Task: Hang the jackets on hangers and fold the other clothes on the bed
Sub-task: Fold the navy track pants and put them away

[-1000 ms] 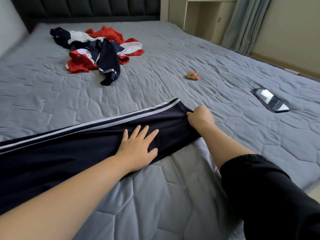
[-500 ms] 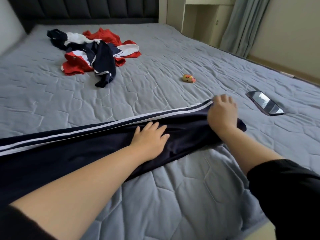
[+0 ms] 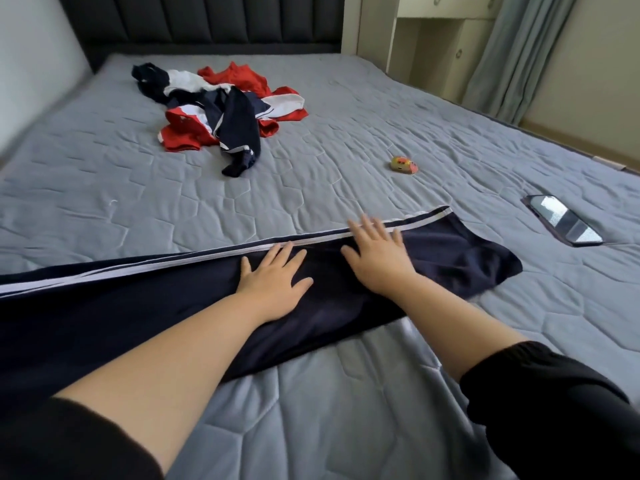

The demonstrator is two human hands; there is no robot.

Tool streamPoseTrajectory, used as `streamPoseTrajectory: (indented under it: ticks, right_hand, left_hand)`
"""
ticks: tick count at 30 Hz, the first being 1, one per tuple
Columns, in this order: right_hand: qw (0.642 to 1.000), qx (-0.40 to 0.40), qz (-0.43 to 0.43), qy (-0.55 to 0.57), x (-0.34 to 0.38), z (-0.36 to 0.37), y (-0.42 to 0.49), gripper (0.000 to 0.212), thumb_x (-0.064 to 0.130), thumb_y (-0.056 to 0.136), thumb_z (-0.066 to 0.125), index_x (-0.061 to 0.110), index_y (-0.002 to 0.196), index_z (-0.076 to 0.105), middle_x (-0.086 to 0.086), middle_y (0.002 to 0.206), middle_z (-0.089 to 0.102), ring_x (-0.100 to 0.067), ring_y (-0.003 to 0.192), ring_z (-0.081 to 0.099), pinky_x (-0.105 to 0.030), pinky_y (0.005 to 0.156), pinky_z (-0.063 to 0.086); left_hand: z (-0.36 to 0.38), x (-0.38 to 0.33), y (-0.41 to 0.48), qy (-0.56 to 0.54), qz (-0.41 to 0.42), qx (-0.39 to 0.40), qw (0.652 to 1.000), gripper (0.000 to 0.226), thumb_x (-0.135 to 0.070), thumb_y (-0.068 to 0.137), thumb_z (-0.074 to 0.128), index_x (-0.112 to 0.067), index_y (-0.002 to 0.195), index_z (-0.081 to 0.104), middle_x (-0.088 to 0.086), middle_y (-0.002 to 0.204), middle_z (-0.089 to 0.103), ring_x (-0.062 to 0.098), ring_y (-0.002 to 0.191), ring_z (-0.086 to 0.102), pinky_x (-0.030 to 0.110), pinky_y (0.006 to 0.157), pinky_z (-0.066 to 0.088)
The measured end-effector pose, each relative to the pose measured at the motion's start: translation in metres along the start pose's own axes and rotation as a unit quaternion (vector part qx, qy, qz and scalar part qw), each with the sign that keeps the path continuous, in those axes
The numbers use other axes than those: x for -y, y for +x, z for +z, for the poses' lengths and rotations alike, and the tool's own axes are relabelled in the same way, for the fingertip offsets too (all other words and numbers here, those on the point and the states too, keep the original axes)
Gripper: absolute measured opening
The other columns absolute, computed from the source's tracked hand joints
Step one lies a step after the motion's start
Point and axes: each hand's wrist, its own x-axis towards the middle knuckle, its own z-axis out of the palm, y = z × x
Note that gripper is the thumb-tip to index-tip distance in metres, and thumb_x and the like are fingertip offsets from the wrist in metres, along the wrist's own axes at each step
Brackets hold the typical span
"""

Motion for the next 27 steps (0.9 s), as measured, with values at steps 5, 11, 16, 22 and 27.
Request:
streamPoseTrajectory:
  ticks: [5,11,16,22,27]
  right_hand:
    - [0.985,0.094,0.137,-0.048,0.005,0.013,-0.005,0.064,0.054,0.098,0.018,0.026,0.154,0.002,0.001,0.161,-0.006,-0.021,0.148,-0.007,-0.06,0.113,-0.003]
    - [0.99,0.08,0.113,0.006,0.126,0.006,-0.016,0.064,0.046,0.1,0.018,0.016,0.154,0.0,-0.01,0.16,-0.009,-0.029,0.147,-0.01,-0.057,0.114,-0.005]
    - [0.993,0.109,-0.01,0.04,0.244,0.026,-0.042,0.064,0.047,0.101,0.018,0.018,0.154,0.0,-0.01,0.16,-0.01,-0.027,0.147,-0.012,-0.053,0.115,-0.006]
    - [0.983,0.125,-0.12,0.061,0.365,0.04,-0.075,0.063,0.048,0.101,0.019,0.018,0.154,0.002,-0.008,0.161,-0.005,-0.026,0.148,-0.01,-0.051,0.116,-0.004]
    - [0.978,0.116,-0.164,0.06,0.43,0.05,-0.086,0.061,0.046,0.101,0.019,0.019,0.154,0.004,-0.006,0.161,-0.004,-0.023,0.148,-0.009,-0.049,0.117,-0.003]
  left_hand:
    - [0.002,0.05,-0.031,0.038,0.008,-0.002,0.999,0.061,-0.054,0.099,0.022,-0.034,0.152,0.0,-0.008,0.159,-0.014,0.008,0.145,-0.018,0.052,0.117,-0.003]
    - [-0.006,0.113,-0.089,0.037,-0.061,0.009,0.997,0.058,-0.052,0.1,0.019,-0.034,0.152,0.0,-0.008,0.16,-0.011,0.01,0.146,-0.014,0.049,0.118,-0.005]
    - [-0.005,0.187,-0.153,0.017,-0.151,0.009,0.988,0.057,-0.053,0.1,0.017,-0.035,0.152,0.0,-0.009,0.16,-0.009,0.012,0.146,-0.013,0.05,0.118,-0.004]
    - [-0.002,0.268,-0.224,0.038,-0.224,-0.002,0.974,0.059,-0.056,0.098,0.017,-0.037,0.151,-0.001,-0.011,0.16,-0.008,0.014,0.147,-0.012,0.052,0.117,-0.005]
    - [-0.003,0.329,-0.266,0.024,-0.302,-0.059,0.951,0.059,-0.055,0.098,0.017,-0.033,0.152,0.006,-0.007,0.161,-0.004,0.015,0.147,-0.009,0.051,0.117,-0.004]
